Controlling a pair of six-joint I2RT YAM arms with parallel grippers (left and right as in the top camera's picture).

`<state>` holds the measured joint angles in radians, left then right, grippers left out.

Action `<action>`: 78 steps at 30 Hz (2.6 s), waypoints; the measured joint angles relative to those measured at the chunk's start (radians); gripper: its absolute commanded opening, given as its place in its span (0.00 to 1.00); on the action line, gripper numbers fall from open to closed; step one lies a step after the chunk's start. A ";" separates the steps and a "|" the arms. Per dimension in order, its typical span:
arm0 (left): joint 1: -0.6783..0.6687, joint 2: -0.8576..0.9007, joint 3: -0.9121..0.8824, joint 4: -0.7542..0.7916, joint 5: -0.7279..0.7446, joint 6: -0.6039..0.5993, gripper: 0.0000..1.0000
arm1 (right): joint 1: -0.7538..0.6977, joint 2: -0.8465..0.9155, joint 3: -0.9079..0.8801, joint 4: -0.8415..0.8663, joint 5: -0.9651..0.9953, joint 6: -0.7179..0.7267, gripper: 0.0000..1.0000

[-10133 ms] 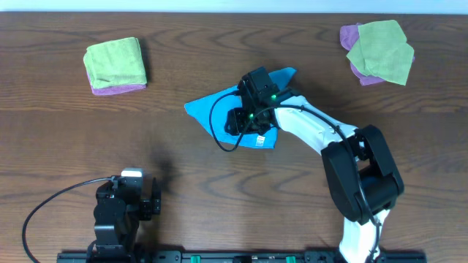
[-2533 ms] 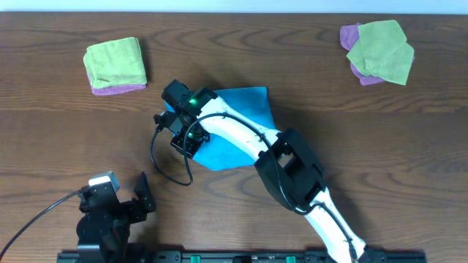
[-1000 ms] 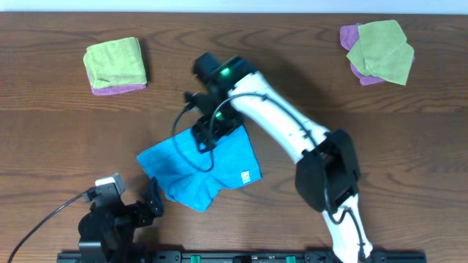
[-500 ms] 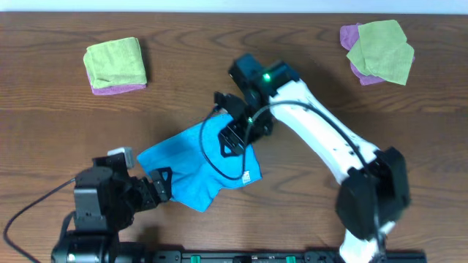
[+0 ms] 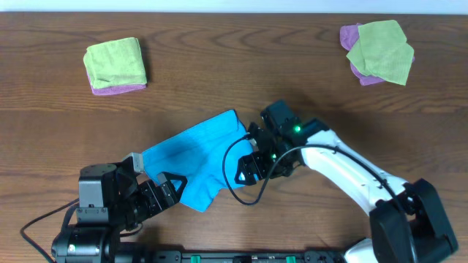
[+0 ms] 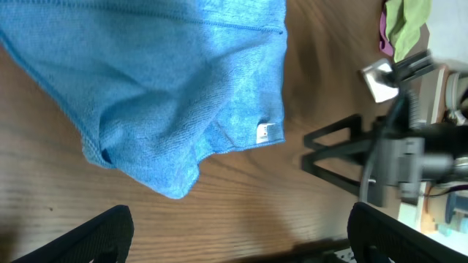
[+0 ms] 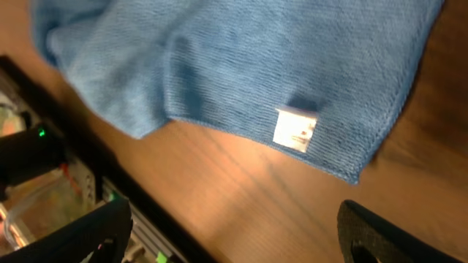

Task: Fold the cloth
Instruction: 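Lift the blue cloth and pull it toward the left gripper, then grasp the left end of the blue cloth with the left gripper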

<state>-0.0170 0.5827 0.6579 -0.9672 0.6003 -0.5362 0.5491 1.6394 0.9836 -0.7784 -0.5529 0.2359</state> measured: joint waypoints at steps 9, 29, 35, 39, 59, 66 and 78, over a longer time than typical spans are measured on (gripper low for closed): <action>0.000 0.000 -0.009 -0.047 0.006 -0.098 0.95 | 0.000 0.000 -0.128 0.178 0.006 0.125 0.95; 0.000 0.000 -0.229 0.016 0.021 -0.261 0.95 | 0.000 -0.001 -0.194 0.339 0.045 0.277 0.77; 0.000 0.001 -0.327 0.142 0.008 -0.311 0.96 | 0.000 -0.001 -0.194 0.357 0.054 0.320 0.64; 0.000 0.001 -0.360 0.190 -0.029 -0.340 0.95 | 0.000 -0.001 -0.194 0.357 0.052 0.336 0.61; 0.000 0.002 -0.486 0.455 -0.112 -0.381 0.06 | 0.000 -0.001 -0.194 0.375 0.049 0.348 0.38; 0.000 0.003 -0.490 0.597 -0.114 -0.381 0.06 | 0.000 -0.001 -0.195 0.440 0.061 0.351 0.01; 0.005 0.037 -0.400 0.670 -0.130 -0.393 0.06 | -0.097 -0.053 -0.196 0.422 0.123 0.329 0.01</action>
<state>-0.0124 0.6197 0.2577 -0.2970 0.4698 -0.9291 0.4522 1.5860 0.7879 -0.3561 -0.4297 0.5648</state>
